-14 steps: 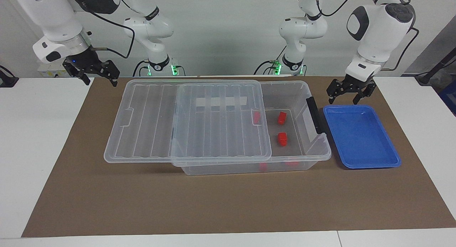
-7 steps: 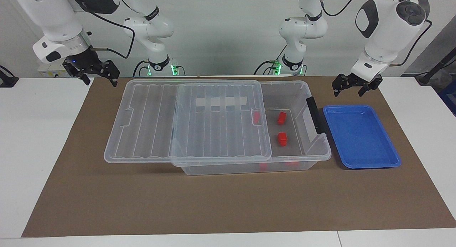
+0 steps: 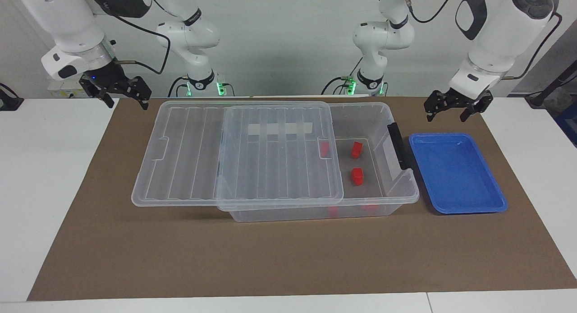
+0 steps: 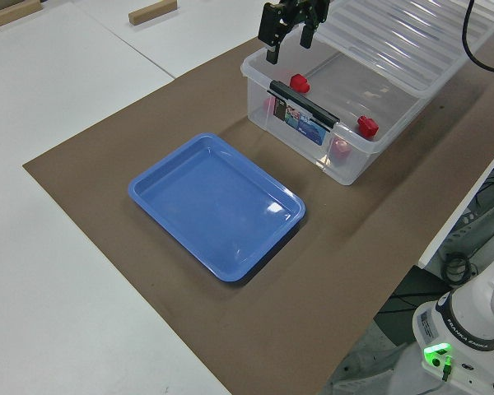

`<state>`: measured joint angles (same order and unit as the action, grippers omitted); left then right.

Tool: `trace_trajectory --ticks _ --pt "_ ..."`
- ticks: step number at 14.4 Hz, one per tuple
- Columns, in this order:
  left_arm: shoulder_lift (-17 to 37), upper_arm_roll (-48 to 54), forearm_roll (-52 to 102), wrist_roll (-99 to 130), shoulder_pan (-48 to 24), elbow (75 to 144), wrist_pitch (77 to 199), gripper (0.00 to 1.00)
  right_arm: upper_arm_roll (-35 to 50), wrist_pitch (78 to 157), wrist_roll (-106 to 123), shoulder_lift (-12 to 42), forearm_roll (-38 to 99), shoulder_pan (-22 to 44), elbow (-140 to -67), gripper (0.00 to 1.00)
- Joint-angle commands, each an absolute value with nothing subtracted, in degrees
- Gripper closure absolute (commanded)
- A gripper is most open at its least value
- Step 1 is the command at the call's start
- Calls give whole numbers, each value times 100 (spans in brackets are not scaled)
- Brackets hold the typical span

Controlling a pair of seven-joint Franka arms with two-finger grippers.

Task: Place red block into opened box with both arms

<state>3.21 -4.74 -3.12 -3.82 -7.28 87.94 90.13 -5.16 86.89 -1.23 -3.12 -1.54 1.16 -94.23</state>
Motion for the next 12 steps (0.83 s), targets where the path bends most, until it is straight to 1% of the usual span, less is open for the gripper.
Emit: trace_trajectory --ticks 1,5,7,10,12 --pt "308 -659 -413 -448 -853 9156 8877 0 -510 8763 -211 -387 -79 88 -9519 0" --pt "501 -624 -413 -457 -958 9141 8746 0 -510 8763 -211 -387 -79 88 -9519 0" --pt "684 -668 -360 -440 -932 8582 8439 0 -510 8763 -211 -387 -79 88 -9519 0" --pt "642 -589 -369 -387 -905 8490 8560 0 -510 8763 -211 -387 -79 88 -9519 0" --pt "633 -545 -360 -387 -896 8473 8919 0 -510 8771 -211 -387 -79 88 -9519 0"
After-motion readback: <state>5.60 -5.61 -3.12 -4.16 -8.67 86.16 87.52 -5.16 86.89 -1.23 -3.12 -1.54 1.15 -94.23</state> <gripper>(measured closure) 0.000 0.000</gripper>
